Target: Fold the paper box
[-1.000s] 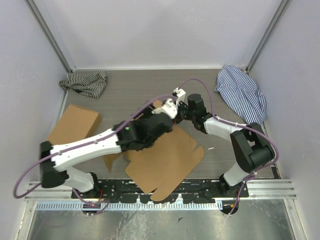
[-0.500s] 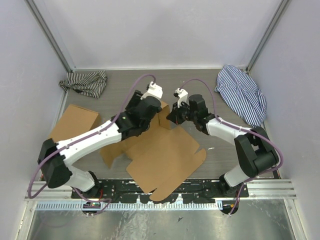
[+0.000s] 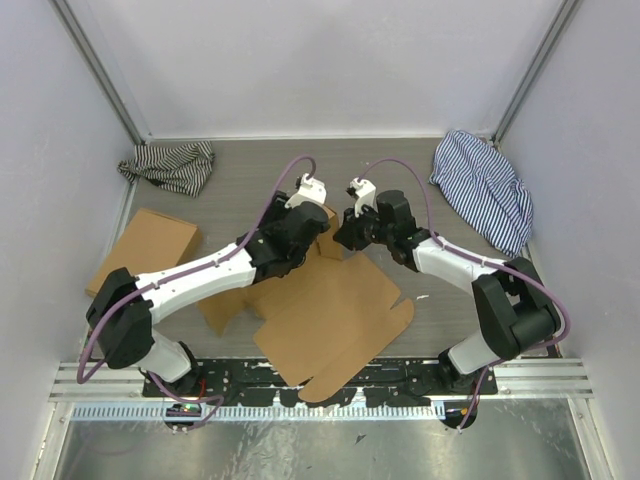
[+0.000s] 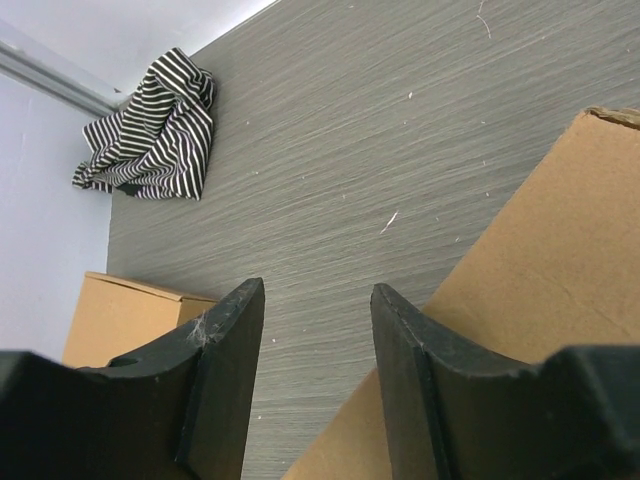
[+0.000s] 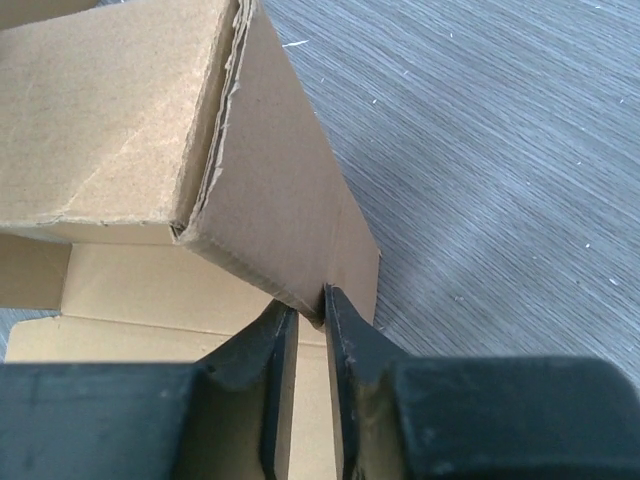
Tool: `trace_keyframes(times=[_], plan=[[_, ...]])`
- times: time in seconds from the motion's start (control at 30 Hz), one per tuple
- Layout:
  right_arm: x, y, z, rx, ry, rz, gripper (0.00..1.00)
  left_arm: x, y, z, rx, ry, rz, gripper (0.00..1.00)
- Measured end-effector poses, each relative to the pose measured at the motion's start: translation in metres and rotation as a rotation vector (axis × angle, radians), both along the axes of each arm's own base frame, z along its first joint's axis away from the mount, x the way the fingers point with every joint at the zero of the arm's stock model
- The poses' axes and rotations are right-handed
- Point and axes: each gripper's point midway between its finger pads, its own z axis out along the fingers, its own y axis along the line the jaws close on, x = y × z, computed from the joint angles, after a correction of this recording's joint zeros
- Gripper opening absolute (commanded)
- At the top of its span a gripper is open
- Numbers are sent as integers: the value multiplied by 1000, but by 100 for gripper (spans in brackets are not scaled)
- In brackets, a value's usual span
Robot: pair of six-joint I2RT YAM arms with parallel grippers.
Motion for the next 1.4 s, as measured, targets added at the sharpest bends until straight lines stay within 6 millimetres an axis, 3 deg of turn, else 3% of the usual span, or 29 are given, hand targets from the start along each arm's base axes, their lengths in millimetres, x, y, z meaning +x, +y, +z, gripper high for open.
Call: trace_keyframes(times=[0.2, 0.63, 0.7, 0.8, 0.9, 1.17, 1.27, 1.33, 1.4], plan=[[-1, 1, -1, -2, 5, 6, 33, 0, -1, -2, -18, -6, 7, 52], [4, 14, -27, -54, -1, 19, 33, -9, -10, -2, -12, -6, -22, 50], [8, 16, -28, -53, -14, 11, 29, -10, -10, -2, -4, -6, -21, 50], [15, 18, -30, -53, -32, -13, 12, -12, -9, -2, 4, -5, -20, 49], [21, 19, -29, -65, -58, -45, 2, -13, -11, -2, 7, -5, -24, 49], [22, 19, -30, -91, -101, -171, 1, -15, -9, -2, 21, -7, -19, 48], [22, 17, -30, -83, -108, -201, 3, -16, -11, -2, 21, -7, -23, 48], [22, 16, -31, -81, -111, -212, 20, -17, -12, -2, 19, -8, -25, 48], [23, 14, -31, -84, -111, -229, 28, -17, -12, -2, 19, -8, -26, 48]])
